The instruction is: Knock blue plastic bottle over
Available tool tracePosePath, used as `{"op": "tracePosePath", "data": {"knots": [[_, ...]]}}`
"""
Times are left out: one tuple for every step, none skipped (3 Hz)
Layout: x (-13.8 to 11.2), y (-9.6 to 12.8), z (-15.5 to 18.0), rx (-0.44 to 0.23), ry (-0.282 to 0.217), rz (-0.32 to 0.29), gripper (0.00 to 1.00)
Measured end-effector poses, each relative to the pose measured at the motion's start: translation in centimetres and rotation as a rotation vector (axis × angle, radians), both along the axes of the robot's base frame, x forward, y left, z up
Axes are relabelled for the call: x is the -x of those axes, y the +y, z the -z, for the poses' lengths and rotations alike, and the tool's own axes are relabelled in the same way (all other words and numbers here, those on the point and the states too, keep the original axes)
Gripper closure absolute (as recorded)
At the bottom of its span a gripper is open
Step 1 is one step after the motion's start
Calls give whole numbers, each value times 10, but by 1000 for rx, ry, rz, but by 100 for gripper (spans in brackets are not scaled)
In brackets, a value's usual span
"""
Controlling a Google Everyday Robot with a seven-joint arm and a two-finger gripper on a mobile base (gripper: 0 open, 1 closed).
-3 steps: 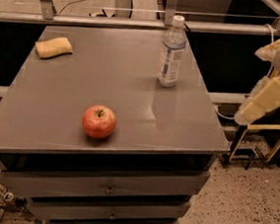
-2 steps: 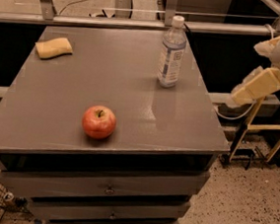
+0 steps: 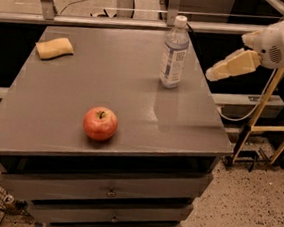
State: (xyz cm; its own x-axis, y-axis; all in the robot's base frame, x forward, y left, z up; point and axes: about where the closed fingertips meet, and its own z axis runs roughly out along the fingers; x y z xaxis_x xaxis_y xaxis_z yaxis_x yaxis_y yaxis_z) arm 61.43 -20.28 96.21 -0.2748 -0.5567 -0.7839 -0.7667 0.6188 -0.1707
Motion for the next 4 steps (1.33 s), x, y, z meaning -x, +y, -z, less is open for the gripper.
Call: {"op": "tracePosePath", "data": {"knots": [[-29, 11, 7, -86, 5, 29, 0], [-49, 26, 6, -143, -6, 40, 0], [-64, 43, 0, -166, -21, 33, 0], [-75, 60, -2, -175, -24, 24, 0]]}}
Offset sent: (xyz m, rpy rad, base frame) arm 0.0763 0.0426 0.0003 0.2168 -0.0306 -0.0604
